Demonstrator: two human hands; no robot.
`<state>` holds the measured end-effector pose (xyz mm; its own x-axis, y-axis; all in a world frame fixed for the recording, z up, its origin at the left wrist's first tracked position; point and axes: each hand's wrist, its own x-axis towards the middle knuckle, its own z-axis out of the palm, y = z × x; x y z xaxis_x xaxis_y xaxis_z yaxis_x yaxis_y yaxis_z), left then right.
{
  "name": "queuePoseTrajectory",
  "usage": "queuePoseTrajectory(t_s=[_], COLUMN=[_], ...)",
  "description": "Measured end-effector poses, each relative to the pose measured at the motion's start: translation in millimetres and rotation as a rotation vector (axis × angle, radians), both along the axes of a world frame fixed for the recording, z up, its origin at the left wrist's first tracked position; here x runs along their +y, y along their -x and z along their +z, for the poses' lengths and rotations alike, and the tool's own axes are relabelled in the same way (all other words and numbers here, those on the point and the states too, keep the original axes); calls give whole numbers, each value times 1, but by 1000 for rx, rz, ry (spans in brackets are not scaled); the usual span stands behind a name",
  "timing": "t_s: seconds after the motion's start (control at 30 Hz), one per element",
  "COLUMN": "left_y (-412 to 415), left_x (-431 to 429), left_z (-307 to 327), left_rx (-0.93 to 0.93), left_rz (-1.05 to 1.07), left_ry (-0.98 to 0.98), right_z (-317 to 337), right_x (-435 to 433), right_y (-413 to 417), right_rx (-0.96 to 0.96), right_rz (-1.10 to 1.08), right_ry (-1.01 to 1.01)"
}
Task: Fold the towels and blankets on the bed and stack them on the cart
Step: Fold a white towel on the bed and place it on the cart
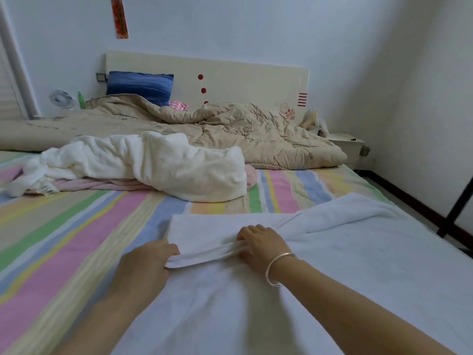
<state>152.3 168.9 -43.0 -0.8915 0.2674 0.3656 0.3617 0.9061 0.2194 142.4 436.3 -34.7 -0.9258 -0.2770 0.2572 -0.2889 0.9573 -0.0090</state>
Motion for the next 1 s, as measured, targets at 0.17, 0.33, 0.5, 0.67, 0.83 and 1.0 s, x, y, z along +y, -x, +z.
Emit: queuePoseTrajectory(t_s=[0.17, 0.33, 0.5, 0.67, 0.83, 1.0], left_y=[-7, 1, -9, -27, -53, -105], left_x=[22, 49, 51, 39, 10, -34], left_z=[-13, -13, -18, -10, -2, -4], left_rx=[14, 142, 205, 326, 190, -39], left_rz=[45, 8, -19, 38, 84, 0], left_ry=[189, 207, 184, 143, 151, -204], right_z=[1, 10, 1, 9, 35, 27], right_x=[72, 111, 121, 137, 117, 106], right_y=[8, 29, 24, -26, -105, -173], right_rx=[62, 37, 223, 185, 90, 255], right_rz=[-98, -257, -228, -164, -90, 28], right_ry=[-150, -365, -307, -211, -173, -136])
